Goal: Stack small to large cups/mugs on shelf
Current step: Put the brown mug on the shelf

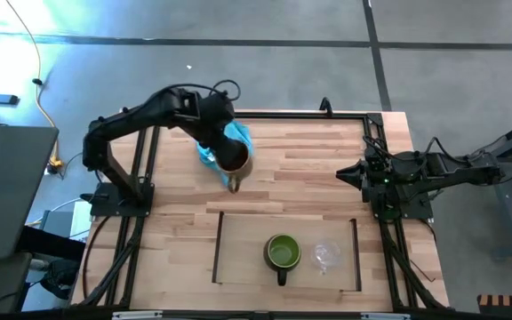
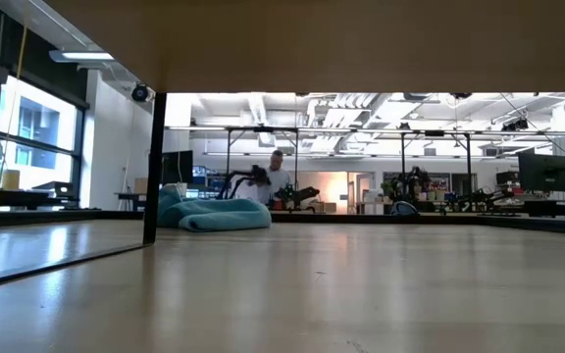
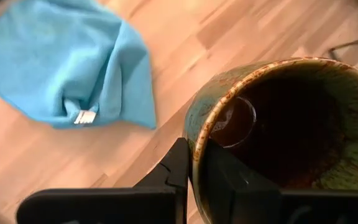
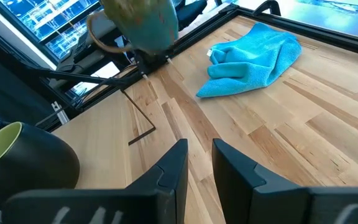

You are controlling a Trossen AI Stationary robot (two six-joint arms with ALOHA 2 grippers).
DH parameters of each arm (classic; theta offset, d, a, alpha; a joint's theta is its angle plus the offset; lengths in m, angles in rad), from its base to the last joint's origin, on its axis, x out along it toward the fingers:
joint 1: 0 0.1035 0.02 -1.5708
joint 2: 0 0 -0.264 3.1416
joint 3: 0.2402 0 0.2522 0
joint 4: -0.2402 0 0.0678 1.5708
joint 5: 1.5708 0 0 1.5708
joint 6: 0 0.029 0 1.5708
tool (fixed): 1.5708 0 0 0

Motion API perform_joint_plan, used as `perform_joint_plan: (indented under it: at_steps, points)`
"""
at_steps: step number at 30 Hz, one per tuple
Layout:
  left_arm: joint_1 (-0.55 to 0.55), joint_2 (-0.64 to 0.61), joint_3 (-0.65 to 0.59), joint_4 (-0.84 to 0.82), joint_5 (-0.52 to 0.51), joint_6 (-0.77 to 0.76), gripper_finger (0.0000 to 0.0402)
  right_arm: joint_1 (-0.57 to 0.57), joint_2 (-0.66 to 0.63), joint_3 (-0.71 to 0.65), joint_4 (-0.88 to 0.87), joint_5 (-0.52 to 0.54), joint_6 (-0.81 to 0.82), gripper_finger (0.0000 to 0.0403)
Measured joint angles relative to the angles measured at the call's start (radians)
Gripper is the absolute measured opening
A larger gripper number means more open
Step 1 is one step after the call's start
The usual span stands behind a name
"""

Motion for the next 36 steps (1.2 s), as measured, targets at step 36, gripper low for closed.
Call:
perform_joint_plan:
  at_steps: [36]
  points:
    - [-0.275,0.073,0.197,-0.113,-0.094,-0.241,0.0015,0.000,0.000,0.000,0.000,0.046,-0.046,0.0064]
